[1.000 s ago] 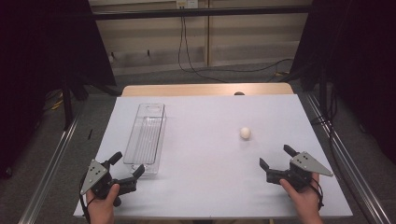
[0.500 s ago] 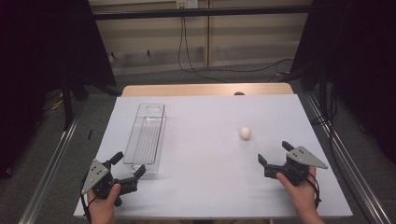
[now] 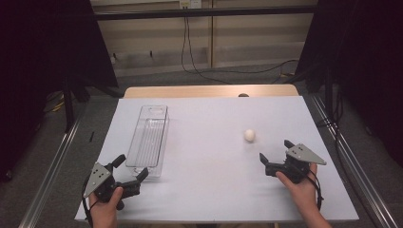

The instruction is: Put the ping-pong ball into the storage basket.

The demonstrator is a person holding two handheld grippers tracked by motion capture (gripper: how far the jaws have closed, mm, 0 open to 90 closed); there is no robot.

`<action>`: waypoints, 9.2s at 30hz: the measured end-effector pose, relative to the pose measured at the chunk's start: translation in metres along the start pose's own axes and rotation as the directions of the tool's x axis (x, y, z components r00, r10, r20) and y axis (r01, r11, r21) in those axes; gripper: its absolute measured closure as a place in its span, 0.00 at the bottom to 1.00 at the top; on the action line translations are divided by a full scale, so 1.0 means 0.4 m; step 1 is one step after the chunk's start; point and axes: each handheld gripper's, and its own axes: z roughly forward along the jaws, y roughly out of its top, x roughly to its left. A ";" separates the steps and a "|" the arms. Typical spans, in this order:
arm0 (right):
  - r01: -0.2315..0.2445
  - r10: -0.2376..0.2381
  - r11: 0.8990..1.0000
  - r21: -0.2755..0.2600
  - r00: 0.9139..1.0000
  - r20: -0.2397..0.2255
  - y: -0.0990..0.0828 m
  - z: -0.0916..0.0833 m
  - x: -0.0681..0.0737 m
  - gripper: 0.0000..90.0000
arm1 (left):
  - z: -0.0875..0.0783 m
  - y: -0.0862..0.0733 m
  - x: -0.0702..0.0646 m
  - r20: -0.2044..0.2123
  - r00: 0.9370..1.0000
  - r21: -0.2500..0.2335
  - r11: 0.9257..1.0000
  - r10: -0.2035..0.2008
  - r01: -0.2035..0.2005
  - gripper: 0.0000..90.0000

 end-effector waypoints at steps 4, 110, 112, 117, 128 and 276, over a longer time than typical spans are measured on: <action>0.000 0.000 1.000 0.002 1.000 0.004 0.004 0.009 0.003 0.01 | 0.002 -0.001 -0.002 0.001 1.000 0.001 1.000 -0.009 0.009 0.02; -0.001 -0.001 0.991 0.131 1.000 0.016 0.084 0.185 -0.008 0.01 | 0.004 0.002 -0.007 0.020 1.000 0.002 1.000 0.001 -0.001 0.02; 0.002 -0.004 0.992 0.127 1.000 0.014 0.093 0.184 -0.007 0.01 | 0.003 0.002 -0.007 0.016 1.000 0.000 1.000 0.001 -0.001 0.02; -0.002 0.001 0.992 0.124 1.000 0.012 0.105 0.187 -0.009 0.01 | 0.002 0.003 -0.008 0.014 1.000 -0.008 1.000 -0.005 0.005 0.02; 0.003 -0.006 0.989 0.150 1.000 0.017 0.107 0.204 -0.016 0.01 | 0.004 0.001 -0.007 0.025 1.000 0.000 1.000 -0.007 0.007 0.02; 0.023 0.022 0.968 0.248 0.984 -0.179 0.117 0.237 0.037 0.57 | 0.006 0.009 -0.006 0.046 0.999 0.001 1.000 0.011 -0.011 0.02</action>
